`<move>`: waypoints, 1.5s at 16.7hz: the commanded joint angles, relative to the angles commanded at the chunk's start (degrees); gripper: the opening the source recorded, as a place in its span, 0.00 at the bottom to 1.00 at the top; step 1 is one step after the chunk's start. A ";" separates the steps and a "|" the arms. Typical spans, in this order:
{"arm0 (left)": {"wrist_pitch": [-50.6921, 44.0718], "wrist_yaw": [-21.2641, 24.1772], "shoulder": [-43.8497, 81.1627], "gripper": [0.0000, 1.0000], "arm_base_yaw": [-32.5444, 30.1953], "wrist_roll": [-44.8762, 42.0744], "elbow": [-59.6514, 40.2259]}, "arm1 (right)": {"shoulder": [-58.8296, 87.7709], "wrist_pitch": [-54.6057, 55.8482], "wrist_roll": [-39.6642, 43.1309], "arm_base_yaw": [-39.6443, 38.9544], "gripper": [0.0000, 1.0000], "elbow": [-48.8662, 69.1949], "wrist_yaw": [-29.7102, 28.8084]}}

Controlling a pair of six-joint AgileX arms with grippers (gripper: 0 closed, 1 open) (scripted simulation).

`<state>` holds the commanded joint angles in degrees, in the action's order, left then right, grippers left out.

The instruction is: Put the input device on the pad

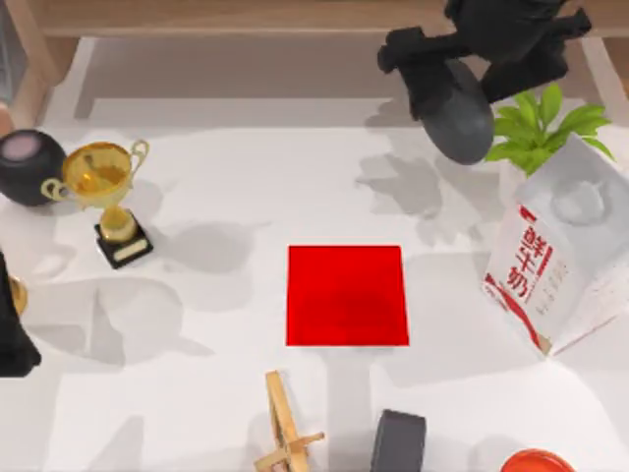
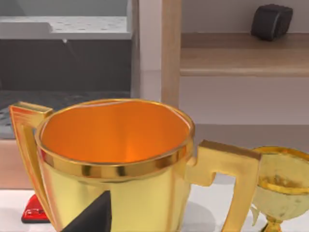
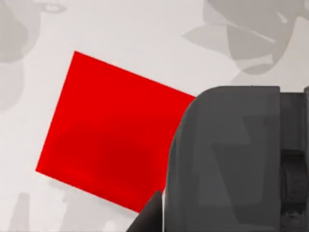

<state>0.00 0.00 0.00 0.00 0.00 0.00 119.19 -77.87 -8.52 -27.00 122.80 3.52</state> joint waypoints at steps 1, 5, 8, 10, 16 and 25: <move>0.00 0.00 0.00 1.00 0.00 0.00 0.00 | 2.34 -0.02 -4.81 -1.71 0.00 0.76 -0.55; 0.00 0.00 0.00 1.00 0.00 0.00 0.00 | 11.17 0.07 -20.45 -7.33 0.00 2.18 -2.52; 0.00 0.00 0.00 1.00 0.00 0.00 0.00 | 16.09 0.11 -27.96 -10.19 0.00 2.51 -3.40; 0.00 0.00 0.00 1.00 0.00 0.00 0.00 | 18.11 0.09 -30.52 -11.33 0.00 2.69 -3.67; 0.00 0.00 0.00 1.00 0.00 0.00 0.00 | 18.61 0.07 -31.13 -11.35 0.00 2.69 -3.62; 0.00 0.00 0.00 1.00 0.00 0.00 0.00 | 18.80 4.78 -31.25 -11.55 0.00 -1.99 -3.75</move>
<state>0.00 0.00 0.00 0.00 0.00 0.00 137.99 -73.10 -39.77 -38.54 120.82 -0.23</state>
